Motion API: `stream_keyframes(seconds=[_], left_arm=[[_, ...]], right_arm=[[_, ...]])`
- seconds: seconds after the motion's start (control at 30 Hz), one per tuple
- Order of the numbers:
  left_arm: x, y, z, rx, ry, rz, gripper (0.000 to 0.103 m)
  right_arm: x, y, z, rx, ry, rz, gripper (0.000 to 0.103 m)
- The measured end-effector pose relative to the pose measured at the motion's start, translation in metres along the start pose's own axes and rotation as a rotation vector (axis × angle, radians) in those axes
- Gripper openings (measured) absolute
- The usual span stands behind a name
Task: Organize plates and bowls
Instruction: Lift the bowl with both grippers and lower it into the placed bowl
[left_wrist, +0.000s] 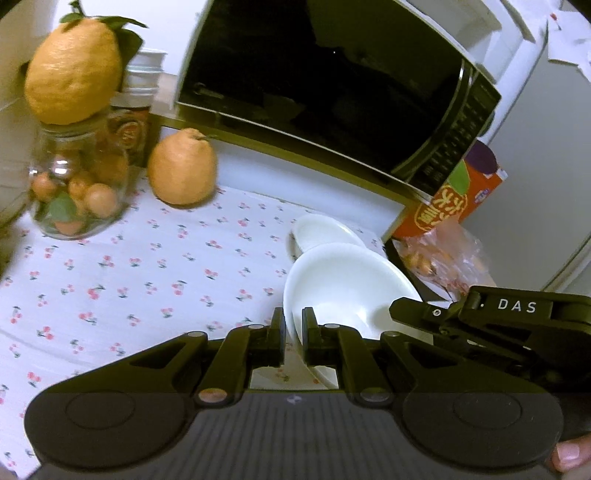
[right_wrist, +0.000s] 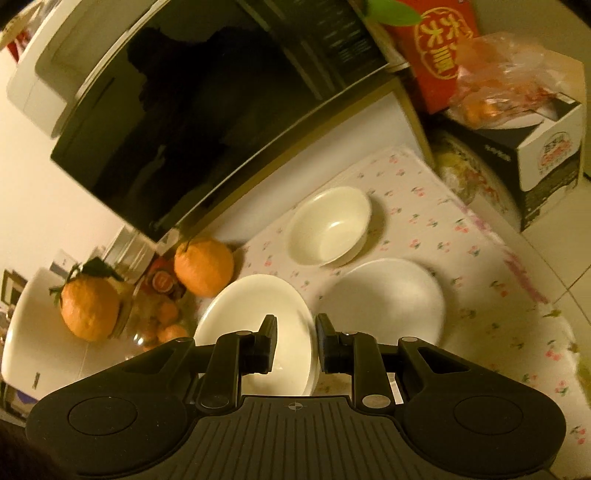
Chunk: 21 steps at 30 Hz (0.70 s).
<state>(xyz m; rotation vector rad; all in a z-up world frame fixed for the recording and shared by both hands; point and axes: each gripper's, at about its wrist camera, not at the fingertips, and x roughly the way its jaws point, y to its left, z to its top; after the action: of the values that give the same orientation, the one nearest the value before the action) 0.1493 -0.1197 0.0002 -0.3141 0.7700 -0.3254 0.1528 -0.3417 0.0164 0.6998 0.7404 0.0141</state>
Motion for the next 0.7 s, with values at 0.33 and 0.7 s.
stream_keyframes(seconds=[0.33, 0.7], left_arm=[[0.024, -0.022, -0.009, -0.016, 0.02, -0.006, 0.007], [0.051, -0.035, -0.022, 0.038, 0.014, 0.043, 0.008]], right_arm=[[-0.002, -0.033, 0.013, 0.073, -0.043, -0.027, 0.022], [0.02, -0.051, 0.018, 0.038, -0.034, -0.104, 0.022]])
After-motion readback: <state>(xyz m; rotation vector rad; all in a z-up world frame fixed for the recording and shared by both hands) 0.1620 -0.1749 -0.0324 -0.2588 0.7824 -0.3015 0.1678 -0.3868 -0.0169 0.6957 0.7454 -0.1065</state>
